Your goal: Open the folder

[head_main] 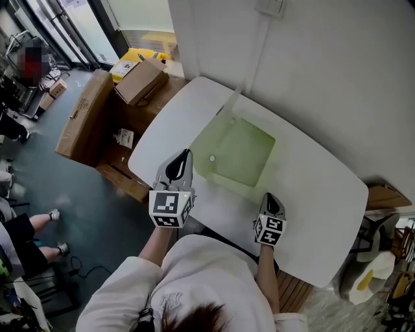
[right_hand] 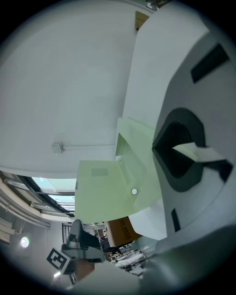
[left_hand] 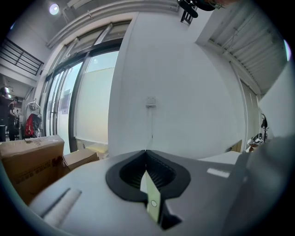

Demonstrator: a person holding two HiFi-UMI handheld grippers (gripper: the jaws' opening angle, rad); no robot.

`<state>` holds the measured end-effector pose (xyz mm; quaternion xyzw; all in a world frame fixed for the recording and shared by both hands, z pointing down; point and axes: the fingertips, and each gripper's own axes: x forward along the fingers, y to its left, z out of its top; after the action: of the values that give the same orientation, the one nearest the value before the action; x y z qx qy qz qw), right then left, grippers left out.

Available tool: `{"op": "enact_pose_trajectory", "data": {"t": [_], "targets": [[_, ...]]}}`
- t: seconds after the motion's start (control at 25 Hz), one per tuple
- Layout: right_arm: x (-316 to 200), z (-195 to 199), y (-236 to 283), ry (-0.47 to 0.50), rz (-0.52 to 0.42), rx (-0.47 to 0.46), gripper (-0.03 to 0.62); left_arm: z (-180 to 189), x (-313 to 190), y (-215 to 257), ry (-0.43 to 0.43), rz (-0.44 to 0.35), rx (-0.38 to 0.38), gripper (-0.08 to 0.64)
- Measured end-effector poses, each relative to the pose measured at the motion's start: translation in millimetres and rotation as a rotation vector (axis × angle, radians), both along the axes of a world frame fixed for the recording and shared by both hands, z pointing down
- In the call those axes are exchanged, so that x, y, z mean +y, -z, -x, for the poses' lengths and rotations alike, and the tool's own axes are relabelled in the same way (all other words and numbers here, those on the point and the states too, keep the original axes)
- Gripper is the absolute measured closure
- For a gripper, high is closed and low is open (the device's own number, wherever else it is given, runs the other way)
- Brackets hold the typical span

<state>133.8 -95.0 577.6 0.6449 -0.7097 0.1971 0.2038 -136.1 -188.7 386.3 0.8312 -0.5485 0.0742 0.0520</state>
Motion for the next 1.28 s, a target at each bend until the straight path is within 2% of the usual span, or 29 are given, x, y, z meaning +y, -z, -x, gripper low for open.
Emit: {"op": "enact_pose_trajectory", "data": {"t": [0.76, 1.28], "targets": [[2, -1, 0, -0.008, -0.004, 0.01, 0.586, 21, -7, -10, 0.04, 0.01, 0.011, 0.551], [0, 0, 1, -0.014, 0.0, 0.013, 0.586, 24, -9, -9, 0.033, 0.018, 0.036, 0.551]]}}
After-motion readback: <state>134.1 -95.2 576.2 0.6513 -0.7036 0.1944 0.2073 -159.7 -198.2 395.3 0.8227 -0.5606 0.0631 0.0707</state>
